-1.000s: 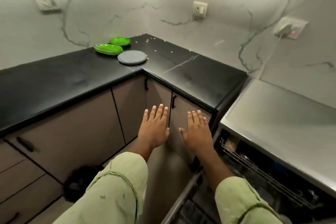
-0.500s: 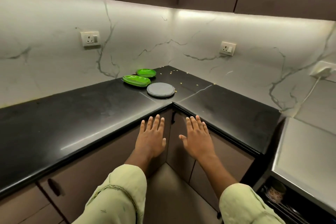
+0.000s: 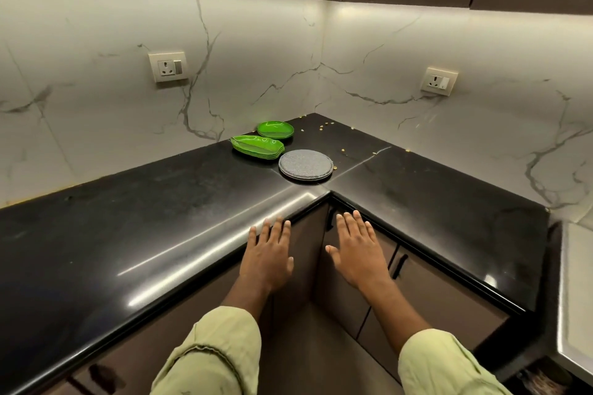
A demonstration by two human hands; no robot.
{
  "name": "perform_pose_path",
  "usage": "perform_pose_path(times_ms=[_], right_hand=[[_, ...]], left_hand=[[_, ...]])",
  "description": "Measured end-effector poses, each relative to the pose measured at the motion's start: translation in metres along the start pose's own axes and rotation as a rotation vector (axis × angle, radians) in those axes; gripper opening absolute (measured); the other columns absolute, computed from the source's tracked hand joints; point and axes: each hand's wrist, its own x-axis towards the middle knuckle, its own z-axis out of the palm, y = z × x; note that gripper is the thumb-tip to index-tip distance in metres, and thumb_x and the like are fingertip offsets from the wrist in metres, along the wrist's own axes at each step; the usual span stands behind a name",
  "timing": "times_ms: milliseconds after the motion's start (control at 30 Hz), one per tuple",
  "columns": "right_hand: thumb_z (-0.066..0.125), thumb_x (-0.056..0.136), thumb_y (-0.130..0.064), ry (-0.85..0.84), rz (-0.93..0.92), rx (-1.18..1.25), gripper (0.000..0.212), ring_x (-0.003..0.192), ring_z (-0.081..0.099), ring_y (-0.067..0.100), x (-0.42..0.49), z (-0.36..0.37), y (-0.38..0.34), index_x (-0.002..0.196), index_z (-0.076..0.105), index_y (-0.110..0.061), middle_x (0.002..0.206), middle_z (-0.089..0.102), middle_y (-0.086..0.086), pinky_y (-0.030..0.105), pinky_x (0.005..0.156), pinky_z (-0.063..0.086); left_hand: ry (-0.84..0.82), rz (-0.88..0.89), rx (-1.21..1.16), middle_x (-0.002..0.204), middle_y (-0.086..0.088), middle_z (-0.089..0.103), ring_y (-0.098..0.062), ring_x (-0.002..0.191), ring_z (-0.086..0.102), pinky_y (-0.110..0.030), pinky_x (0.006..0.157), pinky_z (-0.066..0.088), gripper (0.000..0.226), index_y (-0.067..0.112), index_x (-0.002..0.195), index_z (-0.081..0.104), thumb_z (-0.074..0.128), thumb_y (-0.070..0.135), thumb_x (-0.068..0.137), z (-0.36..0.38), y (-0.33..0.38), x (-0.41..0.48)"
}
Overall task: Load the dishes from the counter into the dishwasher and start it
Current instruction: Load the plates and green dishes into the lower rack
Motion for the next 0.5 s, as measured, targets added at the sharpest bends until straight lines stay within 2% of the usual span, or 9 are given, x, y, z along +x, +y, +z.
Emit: perform_pose_path(times_ms=[200,500], right_hand=[[0.043,0.099,-0.047,-0.008,-0.018,0.022,0.074,0.152,-0.002,0.023,0.065,0.027,0.018,0.156,0.011,-0.012,0.164,0.011,0.009,0.039,0.122,0.002],[0.046,0.099,-0.046,-0.041,-0.086,0.032,0.075,0.152,0.003,0.025,0.181,0.056,0.062,0.156,0.014,-0.012,0.163,0.014,0.011,0.040,0.122,0.003]], left_hand=[[-0.001,-0.016,0.011,0.166,-0.008,-0.008,-0.030,0.153,-0.006,-0.050,0.121,-0.002,0.078,0.014,0.159,-0.003,0.043,0.040,0.101,0.004,-0.009,0.067],[-0.124,-0.092,0.011,0.165,-0.009,-0.013,-0.032,0.152,-0.010,-0.050,0.121,-0.004,0.082,0.016,0.158,-0.008,0.044,0.043,0.101,0.022,-0.009,0.174]])
